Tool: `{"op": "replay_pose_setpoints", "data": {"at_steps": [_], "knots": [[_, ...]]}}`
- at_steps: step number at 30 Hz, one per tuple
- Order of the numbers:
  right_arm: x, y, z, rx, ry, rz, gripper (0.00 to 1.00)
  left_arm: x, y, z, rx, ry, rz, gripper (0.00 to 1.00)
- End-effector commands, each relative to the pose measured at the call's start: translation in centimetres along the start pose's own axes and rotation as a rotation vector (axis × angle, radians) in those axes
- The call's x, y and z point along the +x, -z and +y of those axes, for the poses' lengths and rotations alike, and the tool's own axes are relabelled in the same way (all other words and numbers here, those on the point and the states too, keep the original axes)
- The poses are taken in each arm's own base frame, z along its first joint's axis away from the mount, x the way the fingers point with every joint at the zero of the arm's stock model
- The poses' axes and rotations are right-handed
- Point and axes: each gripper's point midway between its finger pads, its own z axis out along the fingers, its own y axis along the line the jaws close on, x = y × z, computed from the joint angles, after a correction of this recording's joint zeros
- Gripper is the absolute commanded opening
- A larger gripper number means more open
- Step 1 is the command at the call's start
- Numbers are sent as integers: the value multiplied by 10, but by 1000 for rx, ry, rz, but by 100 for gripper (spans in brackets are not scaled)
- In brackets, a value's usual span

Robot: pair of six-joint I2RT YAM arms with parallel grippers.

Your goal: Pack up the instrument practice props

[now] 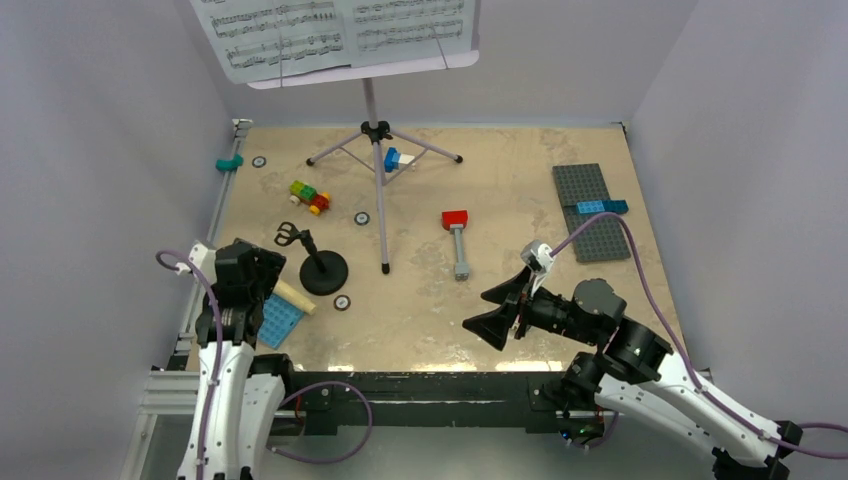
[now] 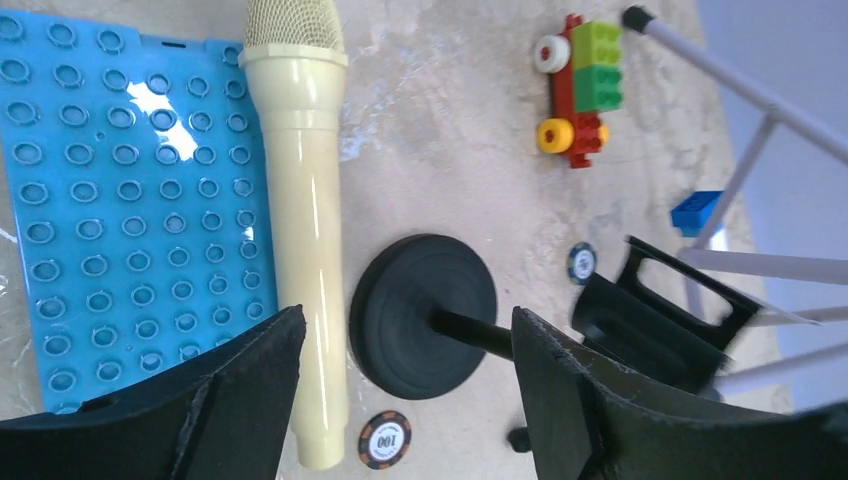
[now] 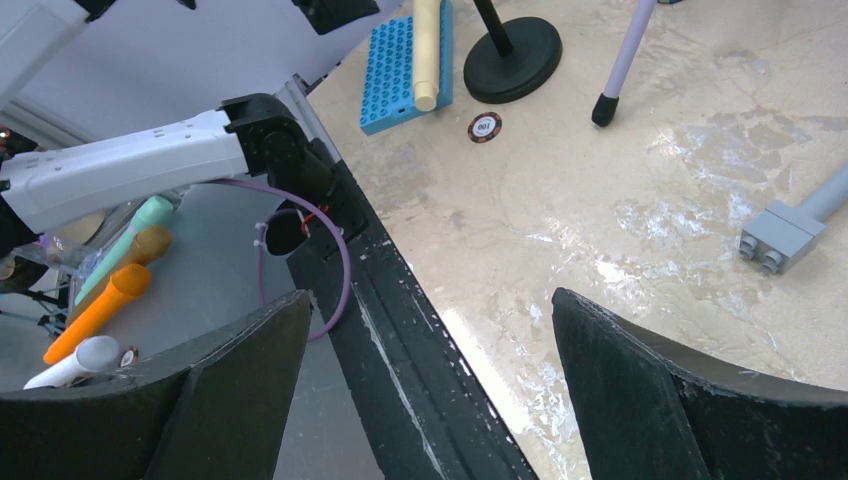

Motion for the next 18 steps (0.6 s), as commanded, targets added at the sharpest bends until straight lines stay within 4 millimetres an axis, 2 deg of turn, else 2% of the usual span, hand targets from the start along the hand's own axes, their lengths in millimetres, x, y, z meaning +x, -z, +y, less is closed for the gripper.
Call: {"op": "replay_pose_setpoints", "data": {"at_steps": [1, 2, 4, 7, 10, 13, 16, 18], "knots": [[-11, 0, 4, -7, 12, -23, 95, -13, 31, 1, 16, -41, -27, 80], [-11, 0, 4, -4, 16, -21, 95, -18, 39, 3, 22, -54, -44, 84], [-12, 2, 4, 1, 25, -20, 95, -31, 57, 7, 31, -91, -97, 99], [-12, -1, 1, 12, 42, -13, 96, -47, 85, 11, 42, -119, -156, 100], [-14, -4, 2, 10, 54, 1, 96, -59, 108, -1, 110, -105, -192, 100], [-16, -7, 3, 6, 63, 3, 96, -74, 136, -39, 278, -142, -208, 100], [-19, -13, 1, 16, 72, 12, 96, -60, 173, -117, 697, -265, -132, 100], [-20, -16, -1, 29, 77, 18, 96, -52, 196, -147, 879, -285, -72, 100]]}}
